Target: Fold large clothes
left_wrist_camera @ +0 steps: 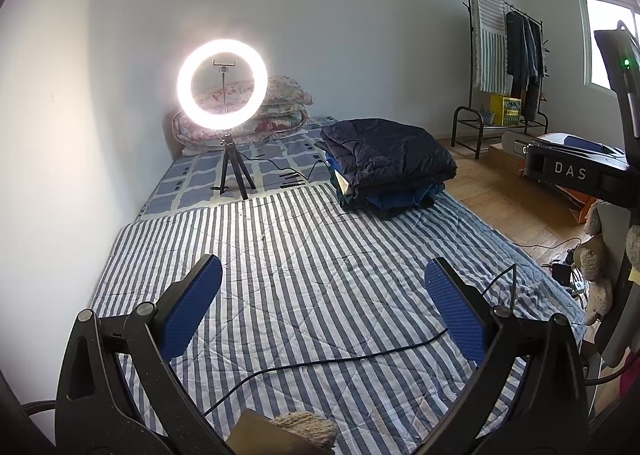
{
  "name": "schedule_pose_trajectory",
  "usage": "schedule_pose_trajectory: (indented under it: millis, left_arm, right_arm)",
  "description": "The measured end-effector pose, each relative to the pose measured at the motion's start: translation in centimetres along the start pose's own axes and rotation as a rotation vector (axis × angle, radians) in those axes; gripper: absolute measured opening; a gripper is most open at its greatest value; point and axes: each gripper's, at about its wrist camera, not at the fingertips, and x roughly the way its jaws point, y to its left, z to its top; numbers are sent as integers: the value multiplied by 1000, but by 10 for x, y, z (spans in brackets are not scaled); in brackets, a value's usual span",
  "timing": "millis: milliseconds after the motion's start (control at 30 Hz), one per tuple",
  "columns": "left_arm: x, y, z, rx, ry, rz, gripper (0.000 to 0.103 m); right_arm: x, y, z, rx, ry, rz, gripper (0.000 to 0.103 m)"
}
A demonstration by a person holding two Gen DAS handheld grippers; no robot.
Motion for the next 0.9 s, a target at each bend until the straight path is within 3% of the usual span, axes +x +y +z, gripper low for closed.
schedule_pose_trajectory:
  millis: [900]
  left_arm:
    - [-1,-1,-1,-8,6,0,103]
  right_arm:
    - [-1,8,1,2,-5,3,103]
